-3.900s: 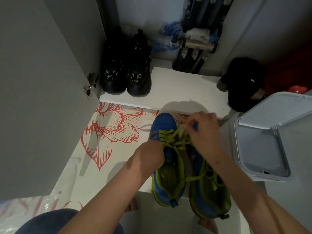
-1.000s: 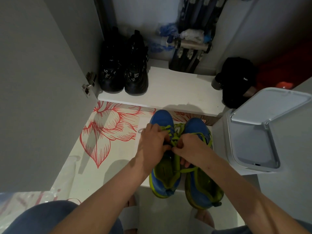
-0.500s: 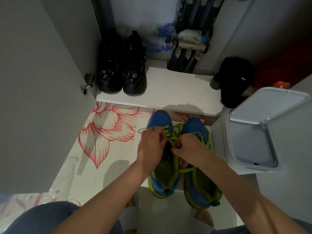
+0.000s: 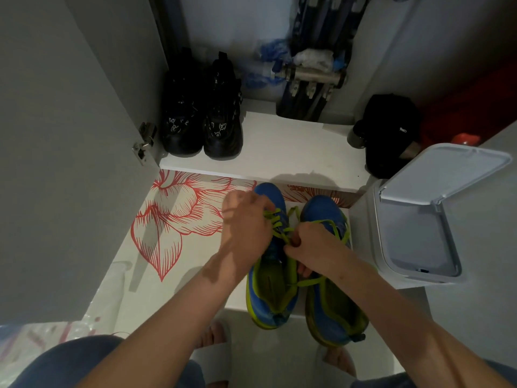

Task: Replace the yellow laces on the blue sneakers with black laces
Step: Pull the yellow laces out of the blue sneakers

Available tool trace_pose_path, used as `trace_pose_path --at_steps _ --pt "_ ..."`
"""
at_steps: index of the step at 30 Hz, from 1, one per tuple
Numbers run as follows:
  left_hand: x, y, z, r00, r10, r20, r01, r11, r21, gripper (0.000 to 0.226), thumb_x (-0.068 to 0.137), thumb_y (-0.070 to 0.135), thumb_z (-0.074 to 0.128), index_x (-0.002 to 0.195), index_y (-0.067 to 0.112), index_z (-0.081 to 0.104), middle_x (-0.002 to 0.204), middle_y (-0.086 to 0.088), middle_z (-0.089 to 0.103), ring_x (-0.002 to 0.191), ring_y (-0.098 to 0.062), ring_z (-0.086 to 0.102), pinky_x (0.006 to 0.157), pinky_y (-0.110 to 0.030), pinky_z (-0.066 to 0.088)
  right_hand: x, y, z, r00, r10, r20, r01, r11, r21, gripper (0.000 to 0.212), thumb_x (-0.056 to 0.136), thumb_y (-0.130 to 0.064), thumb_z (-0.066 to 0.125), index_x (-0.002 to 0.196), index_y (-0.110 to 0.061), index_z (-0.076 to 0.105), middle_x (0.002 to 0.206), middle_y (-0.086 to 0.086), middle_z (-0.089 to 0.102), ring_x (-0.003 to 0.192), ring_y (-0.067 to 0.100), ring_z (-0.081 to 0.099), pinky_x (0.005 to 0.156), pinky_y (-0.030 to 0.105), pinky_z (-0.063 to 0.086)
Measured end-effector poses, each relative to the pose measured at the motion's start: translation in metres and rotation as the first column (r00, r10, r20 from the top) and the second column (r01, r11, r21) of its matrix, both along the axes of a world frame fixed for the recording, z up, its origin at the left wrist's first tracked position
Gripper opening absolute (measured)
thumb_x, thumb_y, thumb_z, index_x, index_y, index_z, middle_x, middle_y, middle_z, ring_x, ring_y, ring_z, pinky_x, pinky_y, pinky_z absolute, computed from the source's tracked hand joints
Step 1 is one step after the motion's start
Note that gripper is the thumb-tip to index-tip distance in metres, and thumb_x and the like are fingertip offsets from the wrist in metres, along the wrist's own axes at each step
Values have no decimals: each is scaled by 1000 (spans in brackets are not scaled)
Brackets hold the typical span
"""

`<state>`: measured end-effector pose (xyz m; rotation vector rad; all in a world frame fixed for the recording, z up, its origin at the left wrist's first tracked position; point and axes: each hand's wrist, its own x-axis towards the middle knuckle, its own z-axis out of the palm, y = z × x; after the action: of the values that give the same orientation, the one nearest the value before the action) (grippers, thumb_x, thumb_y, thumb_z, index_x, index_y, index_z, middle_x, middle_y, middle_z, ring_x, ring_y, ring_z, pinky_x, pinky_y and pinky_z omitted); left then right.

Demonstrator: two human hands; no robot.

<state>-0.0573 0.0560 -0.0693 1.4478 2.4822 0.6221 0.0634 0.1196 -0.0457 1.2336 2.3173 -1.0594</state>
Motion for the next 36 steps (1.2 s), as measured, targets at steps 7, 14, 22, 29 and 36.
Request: trace_pose_path --at_steps 7,14,22,29,36 --pt "10 -3 -15 949 -286 -132 262 950 -171 27 85 21 58 110 16 50 104 -2 61 112 -24 47 110 -33 11 -2 -1 1 999 28 18 -28 999 22 28 92 -18 54 68 -13 43 90 25 67 83 35 66 75 43 54" --pt "-13 1 -9 854 247 459 -364 913 187 12 88 12 46 90 15 58 77 -4 60 67 -15 59 57 -27 46 2 1 0 1000 -15 10 16 1000 -27 30 93 -21 54 68 -12 41 88 26 67 80 36 67 76 45 56" --pt "-16 2 -3 919 231 320 -199 971 -129 38 87 3 44 85 29 72 109 3 59 110 -22 50 99 -35 40 1 0 1 1000 -7 7 7 1000 -16 27 93 -20 54 70 -9 44 91 27 67 83 37 65 78 47 54" --pt "7 1 3 978 -192 81 208 919 -335 16 89 24 53 103 22 61 109 2 62 121 -21 43 117 -45 1 1 1 -2 1000 -10 -7 9 1000 -22 29 92 -18 54 66 -9 47 88 29 67 81 38 66 78 47 54" --pt "5 4 4 976 -191 -109 134 908 -396 22 95 25 46 111 30 60 116 4 59 123 -22 39 118 -44 7 2 2 -4 1000 -11 -13 10 999 -30 25 92 -20 55 71 -8 50 88 27 68 80 37 67 77 46 55"
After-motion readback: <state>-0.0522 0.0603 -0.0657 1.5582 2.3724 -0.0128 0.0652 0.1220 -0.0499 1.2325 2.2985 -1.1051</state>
